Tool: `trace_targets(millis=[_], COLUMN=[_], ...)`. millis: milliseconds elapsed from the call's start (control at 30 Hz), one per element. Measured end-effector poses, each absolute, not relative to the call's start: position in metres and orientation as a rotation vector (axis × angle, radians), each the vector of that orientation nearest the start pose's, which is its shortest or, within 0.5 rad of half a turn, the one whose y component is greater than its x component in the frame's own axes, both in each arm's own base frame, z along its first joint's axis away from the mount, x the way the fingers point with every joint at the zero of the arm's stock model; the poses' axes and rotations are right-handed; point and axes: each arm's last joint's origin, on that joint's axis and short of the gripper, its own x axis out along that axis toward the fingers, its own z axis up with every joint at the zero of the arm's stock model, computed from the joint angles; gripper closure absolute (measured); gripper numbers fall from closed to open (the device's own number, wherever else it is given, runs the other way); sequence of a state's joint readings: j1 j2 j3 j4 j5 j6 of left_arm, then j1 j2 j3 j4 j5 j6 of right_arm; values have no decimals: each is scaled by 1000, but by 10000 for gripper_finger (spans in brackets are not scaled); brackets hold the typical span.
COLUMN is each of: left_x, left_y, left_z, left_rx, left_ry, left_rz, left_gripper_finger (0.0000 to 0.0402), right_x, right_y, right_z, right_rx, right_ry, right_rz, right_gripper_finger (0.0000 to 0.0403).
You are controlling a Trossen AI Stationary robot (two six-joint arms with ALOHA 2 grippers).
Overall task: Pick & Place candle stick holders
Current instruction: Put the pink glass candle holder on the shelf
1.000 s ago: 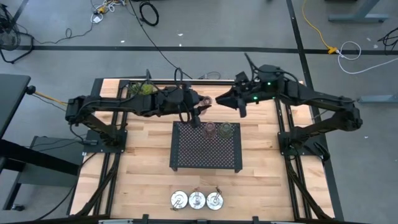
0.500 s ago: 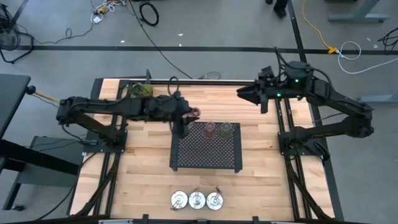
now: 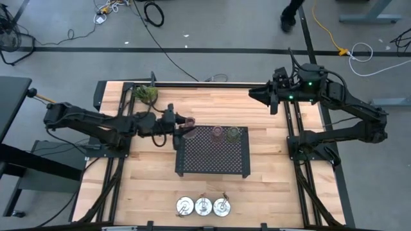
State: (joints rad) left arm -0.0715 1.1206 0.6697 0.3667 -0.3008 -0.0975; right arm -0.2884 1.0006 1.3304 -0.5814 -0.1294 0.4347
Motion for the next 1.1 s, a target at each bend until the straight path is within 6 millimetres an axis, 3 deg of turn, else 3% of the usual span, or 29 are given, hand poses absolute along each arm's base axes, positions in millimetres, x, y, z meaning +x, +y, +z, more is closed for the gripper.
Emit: trace_targets(millis=[167, 300, 500, 1100], left_x=[251, 261, 275, 285], left_y=[-8, -10, -12, -3], left_z=[259, 254, 229, 221], left_rx=[-103, -100, -113, -148], left_ry=[32, -4, 95, 61], left_rz=[269, 247, 240, 240], left_gripper_finger=[272, 272, 272, 272], right_x=[178, 179, 181, 181], right_y=[-50, -50, -51, -51], right_z=[439, 438, 436, 435], right_rx=[498, 505, 508, 507], right_ry=[184, 188, 205, 221], right_rz=[-227, -242, -248, -251], right_gripper_finger=[291, 291, 291, 291])
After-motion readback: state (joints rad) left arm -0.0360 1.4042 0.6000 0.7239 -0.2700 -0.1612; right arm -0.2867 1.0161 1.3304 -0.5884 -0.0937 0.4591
